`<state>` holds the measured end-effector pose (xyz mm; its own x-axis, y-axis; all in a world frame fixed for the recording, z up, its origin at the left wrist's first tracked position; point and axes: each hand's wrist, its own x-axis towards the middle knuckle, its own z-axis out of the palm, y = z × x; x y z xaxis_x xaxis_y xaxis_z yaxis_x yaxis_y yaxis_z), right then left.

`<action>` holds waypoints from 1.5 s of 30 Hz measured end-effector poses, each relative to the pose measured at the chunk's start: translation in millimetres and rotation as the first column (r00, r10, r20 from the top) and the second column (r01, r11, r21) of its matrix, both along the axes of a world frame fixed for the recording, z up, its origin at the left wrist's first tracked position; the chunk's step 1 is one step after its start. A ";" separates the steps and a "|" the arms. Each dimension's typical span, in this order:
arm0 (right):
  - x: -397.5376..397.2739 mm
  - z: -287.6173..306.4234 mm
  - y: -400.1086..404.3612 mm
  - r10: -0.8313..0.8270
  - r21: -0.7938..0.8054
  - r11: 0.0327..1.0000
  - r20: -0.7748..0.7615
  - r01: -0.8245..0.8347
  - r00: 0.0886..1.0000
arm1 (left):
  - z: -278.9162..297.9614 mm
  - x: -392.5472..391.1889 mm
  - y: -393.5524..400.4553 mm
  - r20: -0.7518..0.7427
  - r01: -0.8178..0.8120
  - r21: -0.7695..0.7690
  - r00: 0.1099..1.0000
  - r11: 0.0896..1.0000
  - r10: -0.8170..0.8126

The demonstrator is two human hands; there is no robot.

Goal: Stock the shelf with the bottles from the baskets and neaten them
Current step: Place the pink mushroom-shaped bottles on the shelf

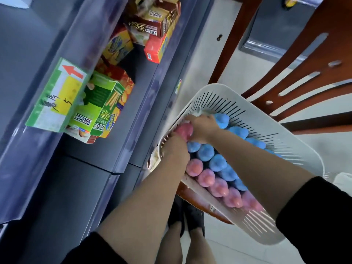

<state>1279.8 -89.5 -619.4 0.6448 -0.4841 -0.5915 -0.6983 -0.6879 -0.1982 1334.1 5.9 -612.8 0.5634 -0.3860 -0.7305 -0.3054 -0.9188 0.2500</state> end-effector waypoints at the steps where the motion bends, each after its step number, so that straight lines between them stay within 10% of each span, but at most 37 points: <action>1: -0.6 -0.5 -2.6 0.014 0.049 0.999 -0.022 -0.013 1.000 | -3.0 -1.7 1.0 -0.009 -0.062 -0.014 0.998 0.998 0.061; 11: -21.5 4.4 1.9 -0.202 0.194 0.967 0.201 0.163 0.958 | 4.6 -8.1 1.6 -0.027 -0.235 -0.183 0.972 0.955 0.234; 26: -66.4 141.7 14.3 -0.559 0.401 0.828 0.533 0.393 0.635 | 129.1 -15.1 18.2 -0.085 -0.153 -0.611 0.988 0.777 0.128; 32: -68.4 242.5 25.5 -0.435 0.301 0.901 0.644 0.314 0.629 | 235.9 -6.4 43.9 -0.043 -0.093 -0.761 0.995 0.642 0.093; 45: -39.7 438.1 117.1 -0.113 0.108 0.994 0.948 0.031 0.298 | 455.9 5.5 174.5 0.219 0.103 -0.926 0.930 0.364 0.294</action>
